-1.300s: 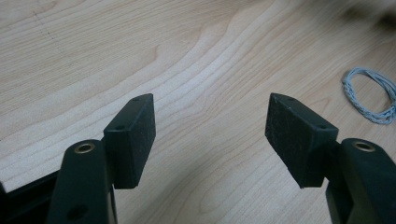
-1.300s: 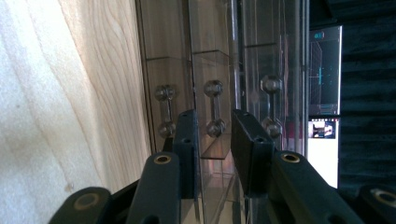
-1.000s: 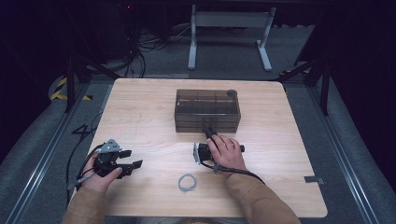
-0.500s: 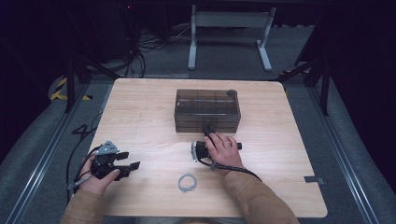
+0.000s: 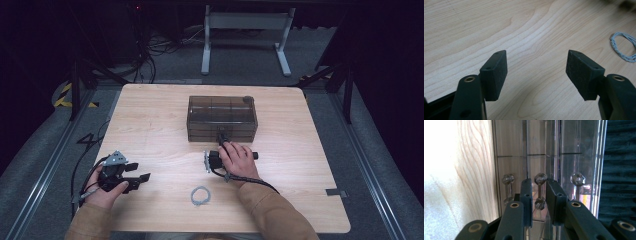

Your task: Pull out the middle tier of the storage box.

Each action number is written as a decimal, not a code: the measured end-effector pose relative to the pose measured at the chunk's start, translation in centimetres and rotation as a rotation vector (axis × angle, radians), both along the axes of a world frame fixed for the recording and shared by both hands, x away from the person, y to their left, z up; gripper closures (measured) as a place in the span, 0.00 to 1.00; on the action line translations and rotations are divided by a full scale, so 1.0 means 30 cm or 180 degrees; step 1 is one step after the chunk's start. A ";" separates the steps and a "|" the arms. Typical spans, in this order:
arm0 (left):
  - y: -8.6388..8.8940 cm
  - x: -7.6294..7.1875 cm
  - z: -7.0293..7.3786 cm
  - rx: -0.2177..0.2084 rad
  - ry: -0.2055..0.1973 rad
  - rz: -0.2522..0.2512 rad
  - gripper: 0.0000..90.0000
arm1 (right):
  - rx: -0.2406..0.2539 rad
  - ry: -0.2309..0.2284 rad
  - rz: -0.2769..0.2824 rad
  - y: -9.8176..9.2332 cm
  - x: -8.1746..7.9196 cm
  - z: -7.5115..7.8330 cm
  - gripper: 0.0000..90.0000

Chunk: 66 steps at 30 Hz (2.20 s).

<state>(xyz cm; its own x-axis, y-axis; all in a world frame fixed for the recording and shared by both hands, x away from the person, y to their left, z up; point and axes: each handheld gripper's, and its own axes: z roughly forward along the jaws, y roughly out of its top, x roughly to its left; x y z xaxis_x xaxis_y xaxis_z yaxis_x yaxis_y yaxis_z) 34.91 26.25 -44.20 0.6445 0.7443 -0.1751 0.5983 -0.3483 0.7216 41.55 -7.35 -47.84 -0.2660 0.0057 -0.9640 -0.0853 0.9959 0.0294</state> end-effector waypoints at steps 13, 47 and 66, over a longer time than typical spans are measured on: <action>-0.002 0.000 -0.001 0.0007 -0.0002 -0.0004 0.38 | -0.0106 -0.0097 -0.0034 0.013 0.002 -0.009 0.89; -0.014 0.014 -0.002 -0.0007 0.0002 -0.0046 0.38 | -0.0140 -0.0116 -0.0112 0.023 -0.021 -0.010 0.90; -0.019 0.020 -0.003 0.0010 0.0026 -0.0074 0.37 | -0.0135 -0.0091 -0.0088 0.022 -0.070 -0.007 0.90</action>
